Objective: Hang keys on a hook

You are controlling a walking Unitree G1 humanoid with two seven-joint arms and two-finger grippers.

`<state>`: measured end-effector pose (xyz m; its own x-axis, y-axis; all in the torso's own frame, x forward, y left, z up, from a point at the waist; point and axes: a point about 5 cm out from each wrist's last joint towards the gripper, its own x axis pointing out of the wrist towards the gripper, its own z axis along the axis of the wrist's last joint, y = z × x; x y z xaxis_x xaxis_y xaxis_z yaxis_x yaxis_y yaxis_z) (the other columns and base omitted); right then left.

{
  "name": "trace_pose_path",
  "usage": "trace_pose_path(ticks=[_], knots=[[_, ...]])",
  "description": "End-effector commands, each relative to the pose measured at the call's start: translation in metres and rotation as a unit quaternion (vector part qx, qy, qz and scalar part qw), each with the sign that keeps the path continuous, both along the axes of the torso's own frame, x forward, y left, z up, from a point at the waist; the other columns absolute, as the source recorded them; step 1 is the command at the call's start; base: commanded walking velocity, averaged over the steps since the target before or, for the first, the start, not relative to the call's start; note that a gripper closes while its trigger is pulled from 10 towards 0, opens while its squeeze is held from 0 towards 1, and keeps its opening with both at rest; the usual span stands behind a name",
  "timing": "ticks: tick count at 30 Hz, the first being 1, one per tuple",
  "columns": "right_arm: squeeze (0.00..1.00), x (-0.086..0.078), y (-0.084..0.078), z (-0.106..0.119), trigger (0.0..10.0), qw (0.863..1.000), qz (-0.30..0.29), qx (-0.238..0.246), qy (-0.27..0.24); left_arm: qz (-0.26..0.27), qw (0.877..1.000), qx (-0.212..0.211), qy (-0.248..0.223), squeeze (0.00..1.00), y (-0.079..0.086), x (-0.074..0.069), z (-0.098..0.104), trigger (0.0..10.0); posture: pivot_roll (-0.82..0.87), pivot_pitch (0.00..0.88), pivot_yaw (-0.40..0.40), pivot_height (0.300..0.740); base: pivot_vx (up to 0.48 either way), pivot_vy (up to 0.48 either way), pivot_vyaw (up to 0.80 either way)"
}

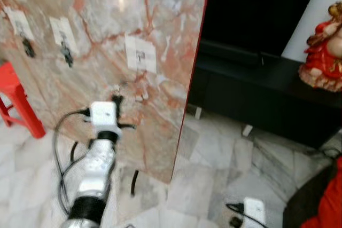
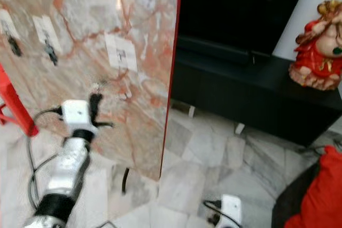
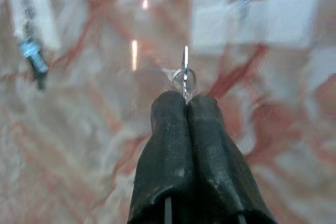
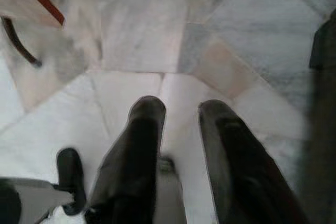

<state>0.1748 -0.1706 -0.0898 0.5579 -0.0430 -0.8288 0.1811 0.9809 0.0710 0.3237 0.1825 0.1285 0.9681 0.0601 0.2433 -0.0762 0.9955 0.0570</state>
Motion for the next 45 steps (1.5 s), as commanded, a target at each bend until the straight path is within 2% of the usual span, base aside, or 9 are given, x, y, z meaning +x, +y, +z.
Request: trace_pose_path(ticks=[1,11,32,37,45], knots=[[0.00,-0.003,-0.011,0.000,10.0,1.000,-0.009,-0.012,0.005,-0.019,1.000,0.001,-0.007,0.00,-0.013,0.002,0.004,10.0,0.08,0.000,-0.070,0.733,0.262,0.000,0.00],[0.00,-0.003,-0.011,0.000,10.0,1.000,-0.007,-0.012,0.005,-0.021,1.000,0.004,-0.013,0.00,-0.013,0.002,0.006,10.0,0.08,0.000,-0.070,0.733,0.261,0.000,0.00],[0.00,-0.002,-0.012,0.000,10.0,1.000,-0.004,-0.013,0.005,-0.054,0.997,0.024,-0.046,0.00,-0.025,0.003,0.023,10.0,0.08,0.000,-0.076,0.733,0.000,0.000,0.00],[0.00,-0.002,-0.012,0.000,10.0,1.000,-0.004,-0.013,0.005,-0.058,0.997,0.024,-0.053,0.00,-0.027,0.004,0.028,10.0,0.08,0.000,-0.077,0.733,0.000,0.000,0.00],[0.00,-0.002,-0.012,0.000,10.0,1.000,-0.003,-0.012,0.006,-0.055,0.997,0.019,-0.056,0.00,-0.024,0.016,0.041,10.0,0.08,0.000,-0.077,0.733,0.000,0.000,0.00]])
